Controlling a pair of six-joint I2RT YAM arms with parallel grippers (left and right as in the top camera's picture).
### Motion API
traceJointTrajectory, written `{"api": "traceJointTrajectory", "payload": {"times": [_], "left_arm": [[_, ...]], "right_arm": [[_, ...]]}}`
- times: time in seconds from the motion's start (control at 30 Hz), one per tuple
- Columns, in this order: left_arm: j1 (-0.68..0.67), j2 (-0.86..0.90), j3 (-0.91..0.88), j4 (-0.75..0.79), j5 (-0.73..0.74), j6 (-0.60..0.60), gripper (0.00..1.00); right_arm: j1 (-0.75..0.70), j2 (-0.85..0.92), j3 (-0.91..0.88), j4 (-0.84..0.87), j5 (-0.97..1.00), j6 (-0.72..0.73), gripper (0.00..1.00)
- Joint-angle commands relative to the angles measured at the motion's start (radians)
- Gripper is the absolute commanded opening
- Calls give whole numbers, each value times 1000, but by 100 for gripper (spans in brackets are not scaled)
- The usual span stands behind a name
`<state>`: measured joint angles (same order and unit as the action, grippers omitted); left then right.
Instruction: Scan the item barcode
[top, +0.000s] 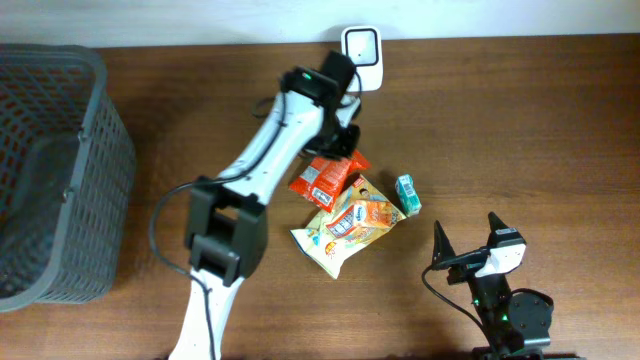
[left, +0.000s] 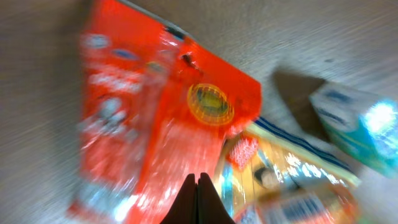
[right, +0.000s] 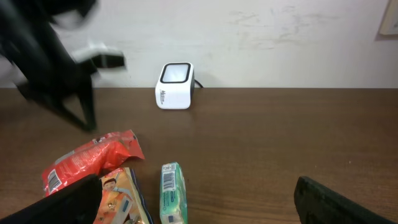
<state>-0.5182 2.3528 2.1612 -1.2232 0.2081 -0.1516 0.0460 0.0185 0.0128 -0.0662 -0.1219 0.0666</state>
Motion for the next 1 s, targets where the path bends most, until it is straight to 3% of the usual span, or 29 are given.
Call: {"api": "traceJointTrajectory", "payload": {"times": [0.0, 0.13, 0.4, 0.43, 0.5, 0.57, 0.63, 0.7, 0.8, 0.9, 0.93, 0.97], "left_arm": [[-36, 95, -31, 49, -10, -35, 0], [-32, 130, -22, 73, -46, -43, 0], [91, 3, 398, -240, -98, -42, 1], [105, 1, 403, -273, -105, -42, 4], [126, 4, 379, -344, -105, -42, 27], [131, 4, 307, -370, -100, -42, 43], [124, 4, 217, -356, -93, -42, 49], [108, 4, 80, -290, -93, -42, 82], [111, 4, -50, -177, -92, -46, 87], [139, 4, -56, -137, -55, -46, 89], [148, 4, -57, -128, -47, -46, 88], [158, 4, -59, -127, -48, -46, 76]], "right_arm": [[7, -4, -7, -1, -1, -7, 98], [7, -4, -7, -1, -1, -7, 98], [7, -4, -7, -1, -2, -7, 98], [7, -4, -7, -1, -2, -7, 98], [7, -4, -7, -1, -1, -7, 98], [7, -4, -7, -1, -1, -7, 98], [7, -4, -7, -1, -2, -7, 98], [7, -4, -7, -1, -2, -7, 98], [7, -4, -7, -1, -1, -7, 98], [7, -4, -7, -1, -1, -7, 98], [7, -4, -7, -1, -2, -7, 98], [7, -4, -7, -1, -1, -7, 98]]}}
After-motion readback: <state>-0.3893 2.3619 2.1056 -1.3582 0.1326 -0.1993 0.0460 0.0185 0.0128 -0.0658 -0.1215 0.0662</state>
